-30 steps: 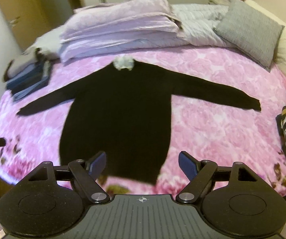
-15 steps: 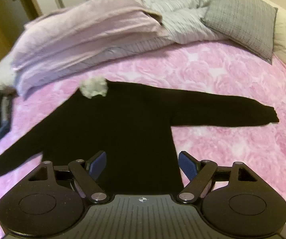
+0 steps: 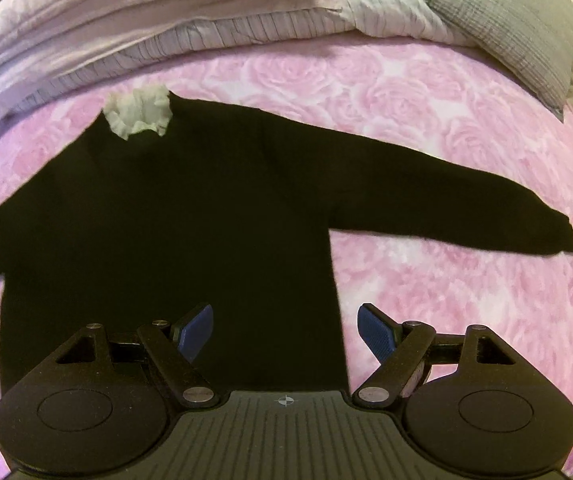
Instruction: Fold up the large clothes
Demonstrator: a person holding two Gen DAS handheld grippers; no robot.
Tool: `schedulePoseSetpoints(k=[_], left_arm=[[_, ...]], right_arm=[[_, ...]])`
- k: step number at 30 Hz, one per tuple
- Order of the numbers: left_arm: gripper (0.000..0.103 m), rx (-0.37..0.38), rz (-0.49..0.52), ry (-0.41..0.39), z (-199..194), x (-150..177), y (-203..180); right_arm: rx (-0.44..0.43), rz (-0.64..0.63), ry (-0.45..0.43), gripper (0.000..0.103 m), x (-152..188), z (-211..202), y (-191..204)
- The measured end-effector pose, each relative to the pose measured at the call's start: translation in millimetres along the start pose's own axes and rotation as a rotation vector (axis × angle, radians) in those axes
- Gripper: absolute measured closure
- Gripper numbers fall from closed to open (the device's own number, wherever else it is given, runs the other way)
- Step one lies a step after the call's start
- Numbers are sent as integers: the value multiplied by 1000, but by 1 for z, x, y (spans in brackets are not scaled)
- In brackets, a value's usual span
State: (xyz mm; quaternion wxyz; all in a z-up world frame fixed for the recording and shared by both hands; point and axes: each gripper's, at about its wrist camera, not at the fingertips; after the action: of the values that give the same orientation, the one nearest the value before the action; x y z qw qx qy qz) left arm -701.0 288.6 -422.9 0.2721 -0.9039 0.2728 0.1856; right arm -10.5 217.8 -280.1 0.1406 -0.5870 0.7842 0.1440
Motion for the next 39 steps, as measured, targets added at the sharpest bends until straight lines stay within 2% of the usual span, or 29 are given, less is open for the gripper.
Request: schedulePoseSetpoints(k=[4,6,8,11,15,19,21,22,23,25,28,31,34,35,37,39], left_arm=[[101,-36,11,-21,7,-4,-8],[102,-34,-3,-43,0,-6,-16],[102,21,-8,-90,-19,-5,-34],[102,177,110,-143,-61,10,-90],[102,436,336,-192,-125,56,-192],[102,744,556,-175,-175,142,-294],[91,879,667,-108,-184,193,-335],[82,901,712,-80,-183,216,-348],[75,897,747,-38,-178,239,-356],[75,832,803,80,-154,276,-359],[78,649,893,163,-122,303,-333],[78,468,906,169,-99,291,-296],[78,313,896,137,-81,260,-265],[77,280,885,126,-76,251,-259],[77,233,856,112,-67,234,-248],[76,219,854,103,-58,222,-242]], right_arm=[[1,-1,11,26,-7,21,-10],[-12,-6,3,26,-10,25,-16],[-24,-21,-16,26,-14,24,-23],[-30,-21,-36,26,-20,21,-42],[-32,30,-52,26,-28,16,-71],[-25,60,-78,26,-34,8,-96],[-18,73,-87,26,-36,7,-108],[-14,79,-87,26,-37,7,-113],[-10,86,-85,26,-38,7,-118],[-11,95,-78,26,-37,8,-125],[-21,101,-66,26,-33,12,-132],[-92,137,-60,26,-29,23,-134],[-238,231,-76,27,-33,41,-129],[-294,266,-84,29,-36,48,-128],[-395,338,-92,41,-46,66,-119],[-486,394,-88,46,-60,88,-106]])
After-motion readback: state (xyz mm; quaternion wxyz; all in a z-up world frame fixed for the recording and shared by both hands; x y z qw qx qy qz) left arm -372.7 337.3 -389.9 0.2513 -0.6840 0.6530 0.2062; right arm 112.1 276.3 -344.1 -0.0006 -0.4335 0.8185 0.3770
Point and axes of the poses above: each gripper's, at about its wrist camera, not at the fingertips, and z roughly the way its jaws point, y to its left, x to its underside, and after that the axes turned 8 degrees about z, right-handed
